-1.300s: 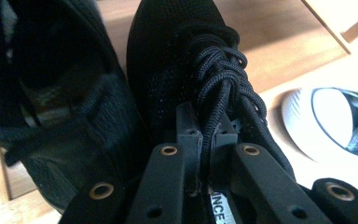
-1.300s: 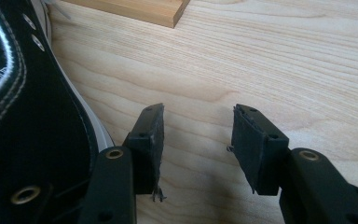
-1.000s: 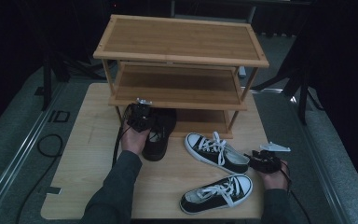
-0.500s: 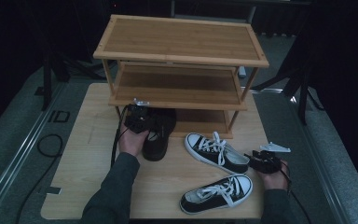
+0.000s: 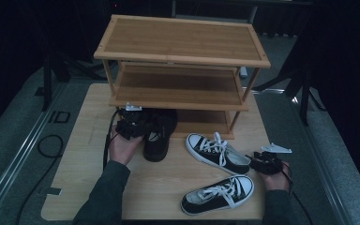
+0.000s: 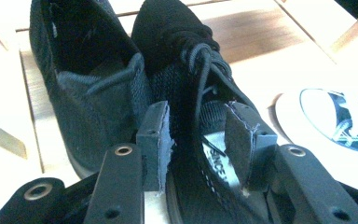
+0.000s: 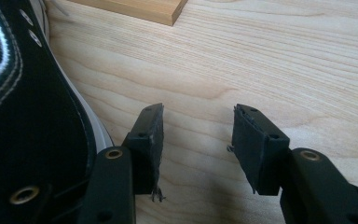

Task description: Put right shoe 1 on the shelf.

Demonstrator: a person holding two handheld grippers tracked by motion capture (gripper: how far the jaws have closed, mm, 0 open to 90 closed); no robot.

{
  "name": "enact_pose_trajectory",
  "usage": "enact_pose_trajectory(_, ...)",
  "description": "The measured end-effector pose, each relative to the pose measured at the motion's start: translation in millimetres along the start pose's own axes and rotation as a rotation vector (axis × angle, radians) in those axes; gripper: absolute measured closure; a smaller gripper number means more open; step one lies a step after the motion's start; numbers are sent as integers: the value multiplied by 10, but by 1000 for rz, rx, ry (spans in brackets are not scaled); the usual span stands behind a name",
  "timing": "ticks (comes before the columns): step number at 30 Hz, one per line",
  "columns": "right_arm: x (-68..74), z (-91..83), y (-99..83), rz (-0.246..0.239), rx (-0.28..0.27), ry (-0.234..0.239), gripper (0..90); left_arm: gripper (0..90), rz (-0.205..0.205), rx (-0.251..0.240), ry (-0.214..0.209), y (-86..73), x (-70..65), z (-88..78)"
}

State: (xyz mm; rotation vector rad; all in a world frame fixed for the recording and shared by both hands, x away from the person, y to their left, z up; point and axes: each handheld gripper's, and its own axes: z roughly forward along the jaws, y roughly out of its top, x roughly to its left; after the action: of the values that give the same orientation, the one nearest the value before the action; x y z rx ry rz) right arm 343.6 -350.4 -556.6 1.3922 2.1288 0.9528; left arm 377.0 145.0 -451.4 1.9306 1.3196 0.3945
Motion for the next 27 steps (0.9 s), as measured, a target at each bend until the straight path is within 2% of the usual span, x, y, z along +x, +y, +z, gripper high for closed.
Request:
enact_pose_trajectory(6,-1,0,-2,0,-1,1,532,642,22,1,-34,-69,-33,-183)
enact_pose_trajectory(8,-2,1,-2,-1,-2,0,532,666,34,-1,-31,-104,-47,-243)
enact_pose_trajectory(12,0,1,-2,0,-2,0,533,779,67,10,-22,-167,-63,-325)
enact_pose_trajectory(16,1,2,-2,-1,-2,-1,533,889,80,24,-23,-216,-60,-368)
enact_pose_trajectory(21,1,1,-2,-2,-1,-2,534,897,102,49,-25,-311,-73,-388)
enact_pose_trajectory(27,2,1,-1,-3,0,-2,535,895,99,66,-38,-442,-99,-352)
